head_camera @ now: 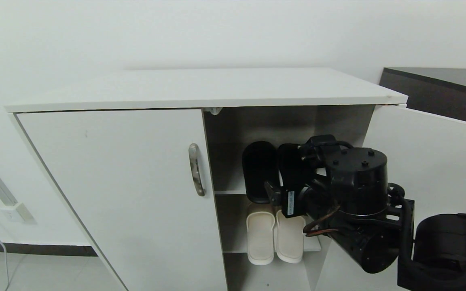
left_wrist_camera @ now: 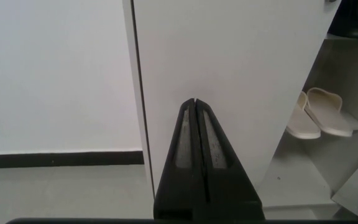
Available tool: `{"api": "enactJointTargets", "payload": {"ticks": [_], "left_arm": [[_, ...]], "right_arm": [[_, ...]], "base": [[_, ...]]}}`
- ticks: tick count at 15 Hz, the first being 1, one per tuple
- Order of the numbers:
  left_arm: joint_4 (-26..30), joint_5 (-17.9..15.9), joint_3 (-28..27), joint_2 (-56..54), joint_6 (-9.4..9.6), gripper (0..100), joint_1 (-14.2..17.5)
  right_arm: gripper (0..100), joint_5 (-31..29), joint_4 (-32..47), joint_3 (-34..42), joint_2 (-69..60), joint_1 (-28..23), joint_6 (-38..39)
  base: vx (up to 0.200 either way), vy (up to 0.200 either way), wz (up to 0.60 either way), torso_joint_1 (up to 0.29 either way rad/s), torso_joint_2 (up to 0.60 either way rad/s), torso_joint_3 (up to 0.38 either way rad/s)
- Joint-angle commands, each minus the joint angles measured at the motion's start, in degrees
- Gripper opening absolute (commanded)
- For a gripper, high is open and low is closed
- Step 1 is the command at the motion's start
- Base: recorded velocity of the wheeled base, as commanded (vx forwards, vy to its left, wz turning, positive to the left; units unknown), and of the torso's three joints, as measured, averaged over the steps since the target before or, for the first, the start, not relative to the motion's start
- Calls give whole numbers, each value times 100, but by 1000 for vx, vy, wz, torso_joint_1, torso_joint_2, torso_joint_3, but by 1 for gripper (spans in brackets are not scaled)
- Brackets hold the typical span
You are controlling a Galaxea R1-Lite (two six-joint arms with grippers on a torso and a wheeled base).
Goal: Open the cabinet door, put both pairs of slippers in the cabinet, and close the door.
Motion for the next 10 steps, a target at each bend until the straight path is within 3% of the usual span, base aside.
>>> {"api": "enactJointTargets", "payload": {"ticks": [1, 8, 9, 10], "left_arm": [[-5, 4, 0, 0, -1, 0, 1], [4, 4, 0, 9, -10, 0, 1], [4, 4, 0, 0, -10, 0, 1], [-5, 4, 0, 9, -10, 0, 1]], "right_arm": [[100, 2, -12, 102, -131, 1, -10], [100, -7, -38, 189, 132, 10, 7], [0, 19, -38, 198, 141, 10, 25], [0, 19, -47, 216, 150, 10, 16]], "base": [[-200, 0, 0, -7, 7, 2], [-200, 0, 0, 1, 2, 3], [-200, 0, 0, -2, 7, 2], [-200, 0, 0, 2, 2, 2]]}}
